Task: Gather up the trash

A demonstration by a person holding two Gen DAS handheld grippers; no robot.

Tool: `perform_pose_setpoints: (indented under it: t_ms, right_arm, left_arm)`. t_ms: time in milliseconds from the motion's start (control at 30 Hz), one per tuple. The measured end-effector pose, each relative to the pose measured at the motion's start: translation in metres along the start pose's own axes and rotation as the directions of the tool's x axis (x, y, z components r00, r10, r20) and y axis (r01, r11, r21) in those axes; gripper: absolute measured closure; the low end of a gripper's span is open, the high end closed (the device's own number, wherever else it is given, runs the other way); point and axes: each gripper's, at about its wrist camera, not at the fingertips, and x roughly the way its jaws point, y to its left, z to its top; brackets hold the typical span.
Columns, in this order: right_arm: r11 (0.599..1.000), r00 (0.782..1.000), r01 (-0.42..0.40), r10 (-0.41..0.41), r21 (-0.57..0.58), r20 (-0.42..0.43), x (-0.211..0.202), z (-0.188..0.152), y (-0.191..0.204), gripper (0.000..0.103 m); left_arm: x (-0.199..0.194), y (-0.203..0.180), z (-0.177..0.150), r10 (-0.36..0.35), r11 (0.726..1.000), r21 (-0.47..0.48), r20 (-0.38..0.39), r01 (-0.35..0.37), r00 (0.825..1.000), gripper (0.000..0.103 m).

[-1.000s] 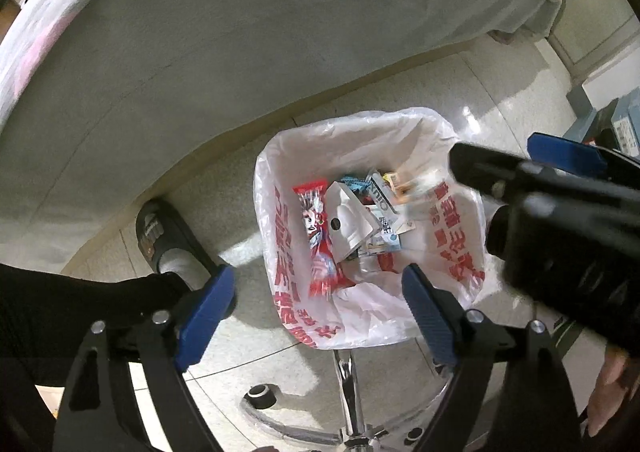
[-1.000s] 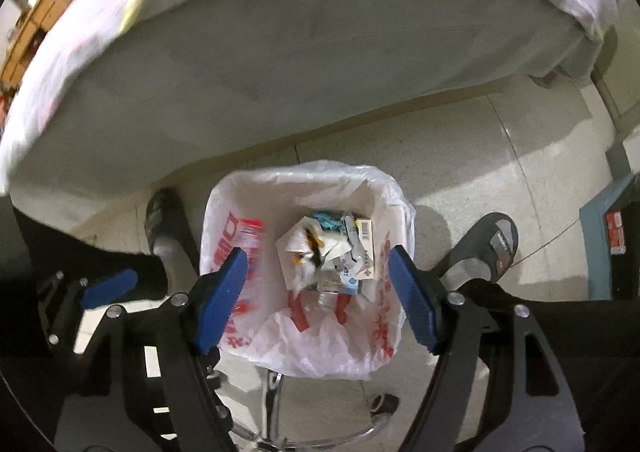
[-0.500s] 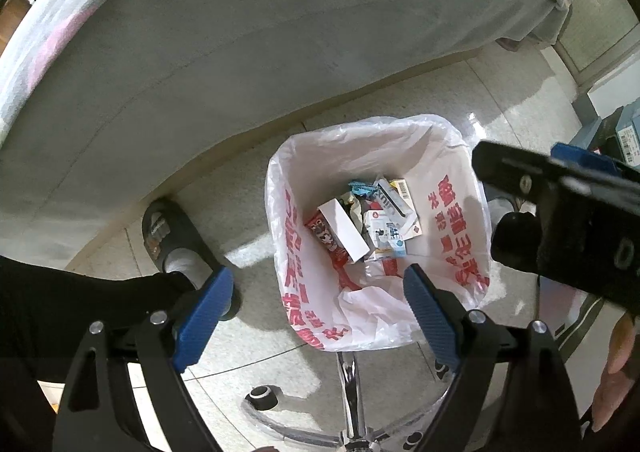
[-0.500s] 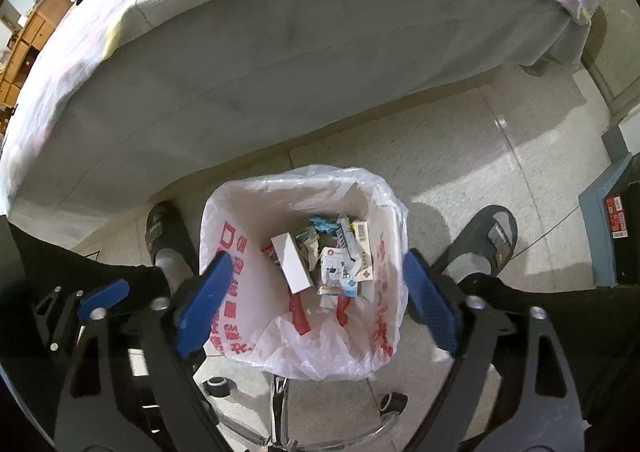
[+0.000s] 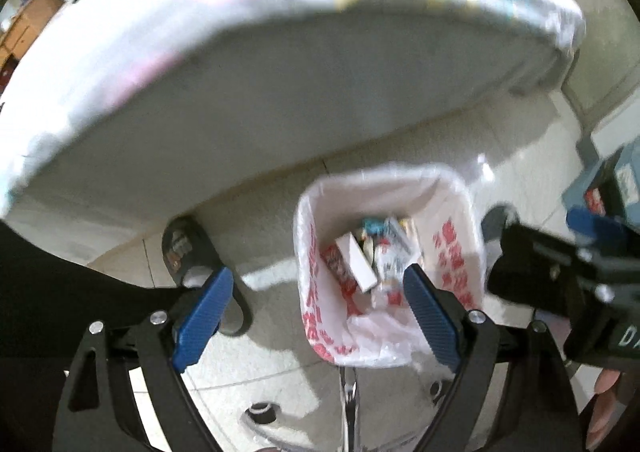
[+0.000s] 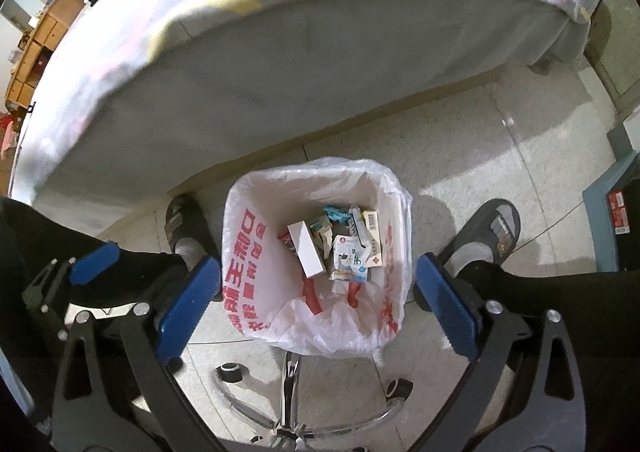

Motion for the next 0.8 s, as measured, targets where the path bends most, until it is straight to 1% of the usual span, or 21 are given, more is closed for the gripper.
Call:
perform_pose_setpoints:
  t_ms: [133,233,333,433,467,533,567,600,633,667,733,800]
  right_arm:
    - [1.000,0.998,-0.005,0.006,-0.022,0.060,-0.031,0.006,0.006,0.007]
    - [0.999,0.993,-0.001,0.006,-0.042,0.115,-0.061,0.011,0.011,0.007]
    - [0.997,0.986,-0.004,0.016,-0.075,0.168,-0.093,0.016,0.023,0.007]
    - [0.993,0.973,0.000,0.027,-0.115,0.228,-0.127,0.018,0.036,0.007]
    - [0.992,0.966,0.000,0.033,-0.129,0.256,-0.141,0.017,0.041,0.007]
    - [0.989,0.947,0.002,0.044,-0.145,0.319,-0.170,0.015,0.049,0.007]
    - [0.989,0.938,0.001,0.051,-0.149,0.343,-0.182,0.014,0.052,0.007]
    - [0.988,0.929,-0.001,0.057,-0.151,0.366,-0.193,0.013,0.054,0.007]
    - [0.988,0.914,-0.004,0.066,-0.153,0.401,-0.211,0.009,0.058,0.007]
    - [0.988,0.905,-0.006,0.071,-0.155,0.420,-0.221,0.007,0.059,0.007]
    - [0.986,0.875,-0.009,0.087,-0.164,0.477,-0.251,-0.002,0.064,0.007]
    - [0.983,0.848,0.001,0.096,-0.183,0.521,-0.274,-0.008,0.072,0.007]
  left_arm:
    - [-0.036,0.008,0.008,0.030,0.999,-0.016,0.115,-0.028,0.993,0.018]
    - [-0.066,0.020,0.013,0.032,0.998,-0.053,0.187,-0.023,0.982,0.018]
    - [-0.095,0.035,0.017,0.027,0.996,-0.094,0.239,-0.005,0.971,0.018]
    - [-0.127,0.049,0.021,0.034,0.991,-0.134,0.282,0.004,0.959,0.018]
    - [-0.137,0.053,0.022,0.036,0.990,-0.144,0.298,0.007,0.954,0.018]
    - [-0.164,0.061,0.023,0.061,0.987,-0.161,0.351,-0.003,0.935,0.017]
    - [-0.177,0.063,0.022,0.079,0.986,-0.166,0.380,-0.016,0.921,0.016]
    - [-0.195,0.067,0.022,0.103,0.984,-0.174,0.413,-0.032,0.905,0.013]
    - [-0.205,0.070,0.021,0.112,0.983,-0.182,0.429,-0.035,0.896,0.011]
    - [-0.221,0.075,0.019,0.120,0.980,-0.194,0.452,-0.034,0.884,0.009]
    - [-0.245,0.083,0.015,0.135,0.976,-0.217,0.482,-0.031,0.866,0.008]
    - [-0.266,0.090,0.012,0.153,0.971,-0.234,0.497,-0.038,0.854,0.008]
